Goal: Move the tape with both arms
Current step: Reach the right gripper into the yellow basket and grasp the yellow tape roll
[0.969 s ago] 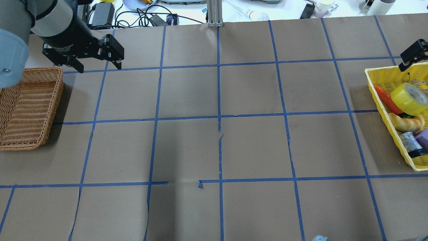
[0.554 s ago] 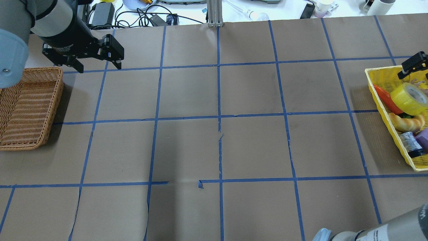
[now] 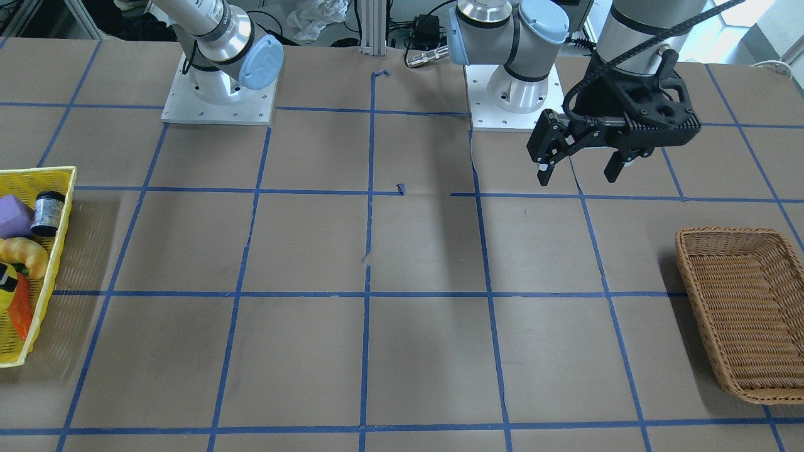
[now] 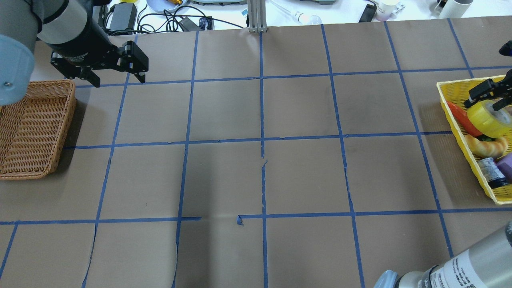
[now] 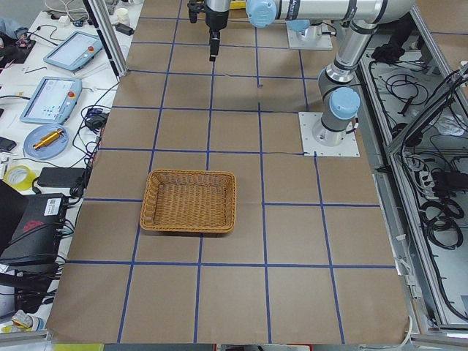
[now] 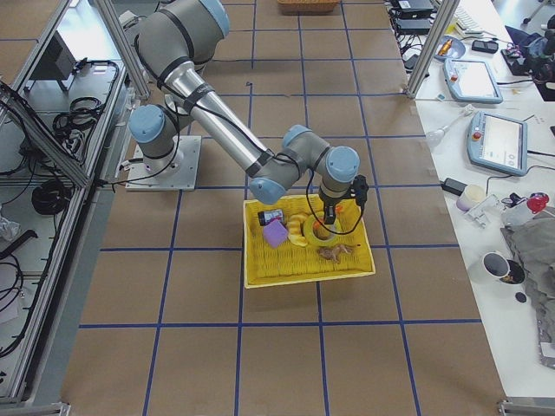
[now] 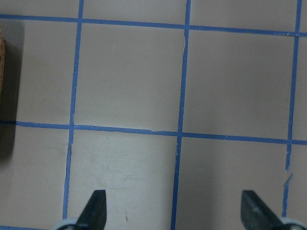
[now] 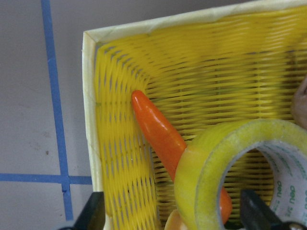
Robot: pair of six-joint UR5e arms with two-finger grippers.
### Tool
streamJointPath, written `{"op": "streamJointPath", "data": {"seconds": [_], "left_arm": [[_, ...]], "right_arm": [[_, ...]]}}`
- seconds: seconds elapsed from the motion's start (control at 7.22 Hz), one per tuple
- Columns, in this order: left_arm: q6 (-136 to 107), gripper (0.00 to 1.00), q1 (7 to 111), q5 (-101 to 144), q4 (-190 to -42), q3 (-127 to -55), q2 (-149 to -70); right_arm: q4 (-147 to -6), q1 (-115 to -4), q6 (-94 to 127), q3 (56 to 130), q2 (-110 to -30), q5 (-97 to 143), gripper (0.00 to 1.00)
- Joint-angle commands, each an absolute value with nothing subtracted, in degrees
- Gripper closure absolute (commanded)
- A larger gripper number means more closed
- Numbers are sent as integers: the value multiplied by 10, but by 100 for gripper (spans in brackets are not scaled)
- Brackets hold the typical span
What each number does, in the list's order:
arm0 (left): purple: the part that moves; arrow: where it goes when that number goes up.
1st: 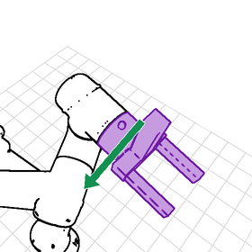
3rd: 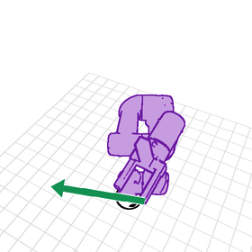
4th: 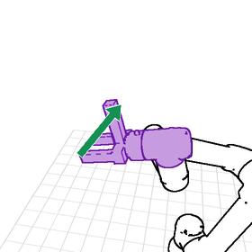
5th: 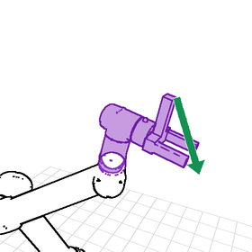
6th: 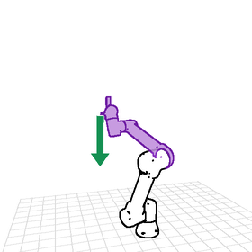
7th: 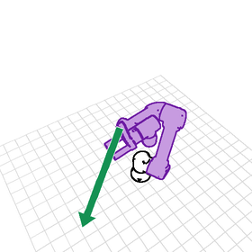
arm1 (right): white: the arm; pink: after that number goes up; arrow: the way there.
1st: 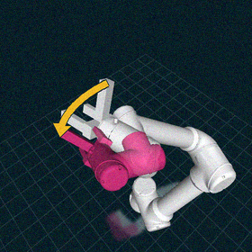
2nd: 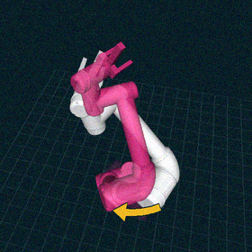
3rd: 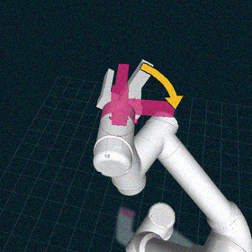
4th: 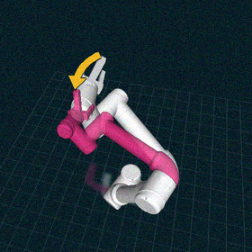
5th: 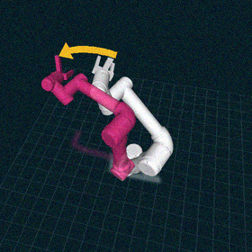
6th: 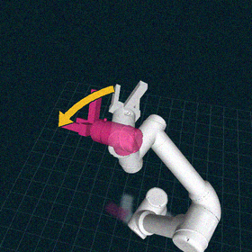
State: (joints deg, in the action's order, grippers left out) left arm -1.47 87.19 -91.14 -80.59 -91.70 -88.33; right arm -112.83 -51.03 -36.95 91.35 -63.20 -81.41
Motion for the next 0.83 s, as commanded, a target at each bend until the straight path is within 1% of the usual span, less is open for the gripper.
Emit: {"op": "streamJointPath", "data": {"seconds": [0.0, 0.14, 0.28, 0.55, 0.69], "left_arm": [[-15, 0, 872, -911, -806, -918, -883], [-14, 0, 872, -911, -806, -918, -883], [-15, 0, 872, -911, -806, -918, -883], [-15, 0, 872, -911, -805, -917, -883], [-15, 0, 872, -911, -806, -918, -883]], "right_arm": [[-1141, -510, -367, 922, -621, -823, 37], [-1140, -510, -365, 921, -621, -824, 79], [-1138, -509, -362, 921, -623, -824, 100], [-1130, -510, -361, 915, -639, -849, 100], [-1116, -510, -361, 914, -669, -855, 100]]}}
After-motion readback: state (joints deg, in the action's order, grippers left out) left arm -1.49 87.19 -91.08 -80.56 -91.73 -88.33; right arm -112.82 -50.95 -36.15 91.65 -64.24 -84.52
